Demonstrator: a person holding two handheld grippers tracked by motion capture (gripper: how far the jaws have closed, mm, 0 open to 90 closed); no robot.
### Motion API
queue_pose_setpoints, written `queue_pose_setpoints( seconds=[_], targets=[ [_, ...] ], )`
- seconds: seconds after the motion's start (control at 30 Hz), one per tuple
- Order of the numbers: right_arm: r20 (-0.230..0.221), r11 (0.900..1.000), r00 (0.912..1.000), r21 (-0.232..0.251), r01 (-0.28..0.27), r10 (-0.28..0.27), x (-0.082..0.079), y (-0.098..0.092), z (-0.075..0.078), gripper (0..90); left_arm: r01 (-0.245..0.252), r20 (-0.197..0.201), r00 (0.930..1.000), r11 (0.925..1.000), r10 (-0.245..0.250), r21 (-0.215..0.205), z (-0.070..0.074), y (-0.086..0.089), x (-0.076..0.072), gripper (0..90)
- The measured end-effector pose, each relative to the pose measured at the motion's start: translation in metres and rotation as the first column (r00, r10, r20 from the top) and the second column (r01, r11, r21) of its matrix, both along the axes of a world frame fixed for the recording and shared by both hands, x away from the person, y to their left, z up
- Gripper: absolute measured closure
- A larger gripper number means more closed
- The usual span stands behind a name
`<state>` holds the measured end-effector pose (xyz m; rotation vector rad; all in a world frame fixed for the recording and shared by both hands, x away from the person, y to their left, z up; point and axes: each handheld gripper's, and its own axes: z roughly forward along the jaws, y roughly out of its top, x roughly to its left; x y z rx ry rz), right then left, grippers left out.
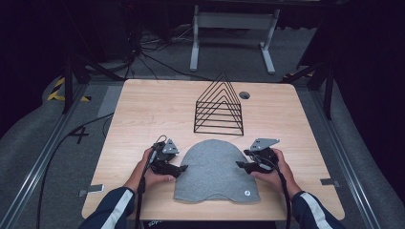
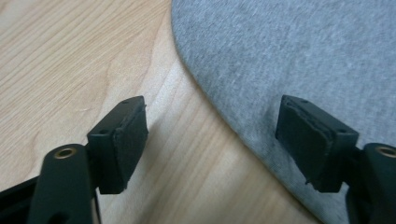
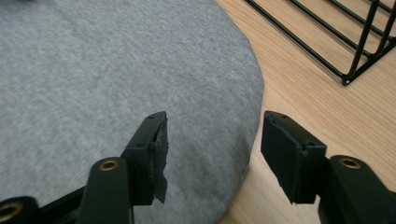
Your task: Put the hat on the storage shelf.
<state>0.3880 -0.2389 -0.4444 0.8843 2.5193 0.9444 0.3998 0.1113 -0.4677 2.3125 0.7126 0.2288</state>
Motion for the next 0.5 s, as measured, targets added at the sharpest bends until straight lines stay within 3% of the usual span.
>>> queue_pose_setpoints(
  seconds=[0.17, 0.27, 0.37, 0.4, 0.5],
  targets=[
    [-0.030, 1.000, 0.9992, 0.012, 0.025, -0.025, 0.012, 0.005, -0.003, 36.2, -0.011, -0.026, 0.9996, 0.9978, 0.009, -0.065, 0.004, -0.002, 0.016, 23.1],
    [-0.047, 1.000, 0.9986, 0.017, 0.026, -0.025, 0.017, 0.010, -0.004, 35.3, 0.002, -0.019, 0.9998, 0.9995, -0.003, -0.032, 0.000, -0.008, 0.023, 22.1],
    [-0.063, 1.000, 0.9979, 0.011, 0.018, -0.017, 0.020, 0.014, -0.006, 32.7, 0.008, -0.031, 0.9995, 0.9993, -0.010, -0.037, -0.001, -0.011, 0.023, 19.7],
    [-0.082, 1.000, 0.9966, -0.013, 0.011, -0.012, 0.022, 0.018, -0.010, 26.5, 0.022, -0.025, 0.9994, 0.9994, -0.022, -0.026, -0.001, -0.011, 0.022, 19.8],
    [-0.077, 1.000, 0.9967, -0.012, 0.024, -0.025, 0.022, 0.020, -0.012, 24.7, 0.035, -0.013, 0.9993, 0.9992, -0.034, 0.018, 0.000, -0.014, 0.017, 19.8]
  ],
)
